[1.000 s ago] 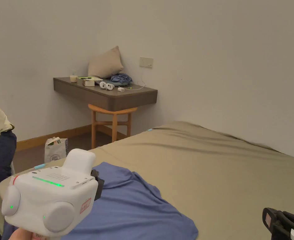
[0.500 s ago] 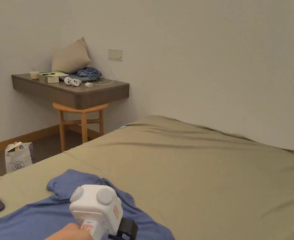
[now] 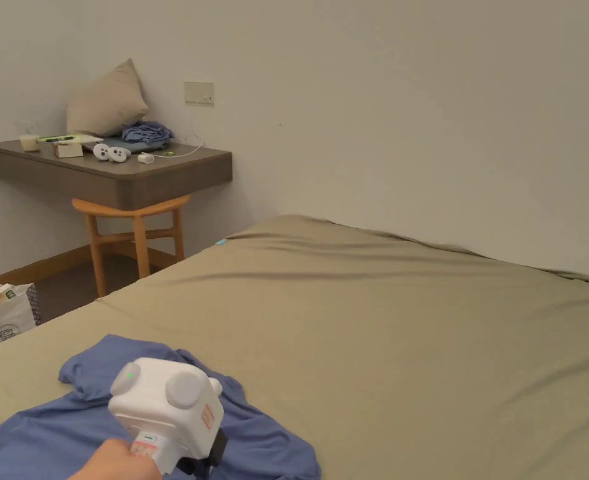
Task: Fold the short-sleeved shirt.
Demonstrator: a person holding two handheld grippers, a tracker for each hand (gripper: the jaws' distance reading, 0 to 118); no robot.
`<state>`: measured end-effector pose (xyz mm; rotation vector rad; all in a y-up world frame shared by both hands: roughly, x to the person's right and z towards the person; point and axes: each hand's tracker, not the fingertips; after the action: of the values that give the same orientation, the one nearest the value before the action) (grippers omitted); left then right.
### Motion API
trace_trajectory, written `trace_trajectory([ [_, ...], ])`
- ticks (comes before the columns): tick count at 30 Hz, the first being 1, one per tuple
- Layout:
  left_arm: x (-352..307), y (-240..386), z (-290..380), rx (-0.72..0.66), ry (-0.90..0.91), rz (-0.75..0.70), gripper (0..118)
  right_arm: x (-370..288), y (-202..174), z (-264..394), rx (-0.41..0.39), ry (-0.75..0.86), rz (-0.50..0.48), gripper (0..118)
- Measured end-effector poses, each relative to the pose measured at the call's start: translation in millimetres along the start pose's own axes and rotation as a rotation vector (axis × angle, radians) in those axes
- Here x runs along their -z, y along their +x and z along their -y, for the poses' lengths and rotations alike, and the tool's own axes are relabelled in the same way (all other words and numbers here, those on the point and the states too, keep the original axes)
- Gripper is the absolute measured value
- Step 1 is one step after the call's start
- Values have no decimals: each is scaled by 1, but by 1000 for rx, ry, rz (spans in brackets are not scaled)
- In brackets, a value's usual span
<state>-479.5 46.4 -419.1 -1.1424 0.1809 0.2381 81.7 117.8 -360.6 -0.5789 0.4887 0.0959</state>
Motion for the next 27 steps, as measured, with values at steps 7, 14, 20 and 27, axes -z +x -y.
trace_trajectory([
  [7, -80, 39, -35, 18, 190, 138, 0, -25, 19, 4, 59, 33, 39, 2],
  [14, -151, 162, -62, 201, 314, 412, 0, -72, 46, 9, 112, 86, 116, 2],
  [20, -160, 325, -46, 482, 278, 539, 0, -123, 79, 29, 159, 85, 240, 2],
  [27, -89, 498, 40, 769, 47, 719, 0, -171, 118, 54, 207, 55, 426, 2],
])
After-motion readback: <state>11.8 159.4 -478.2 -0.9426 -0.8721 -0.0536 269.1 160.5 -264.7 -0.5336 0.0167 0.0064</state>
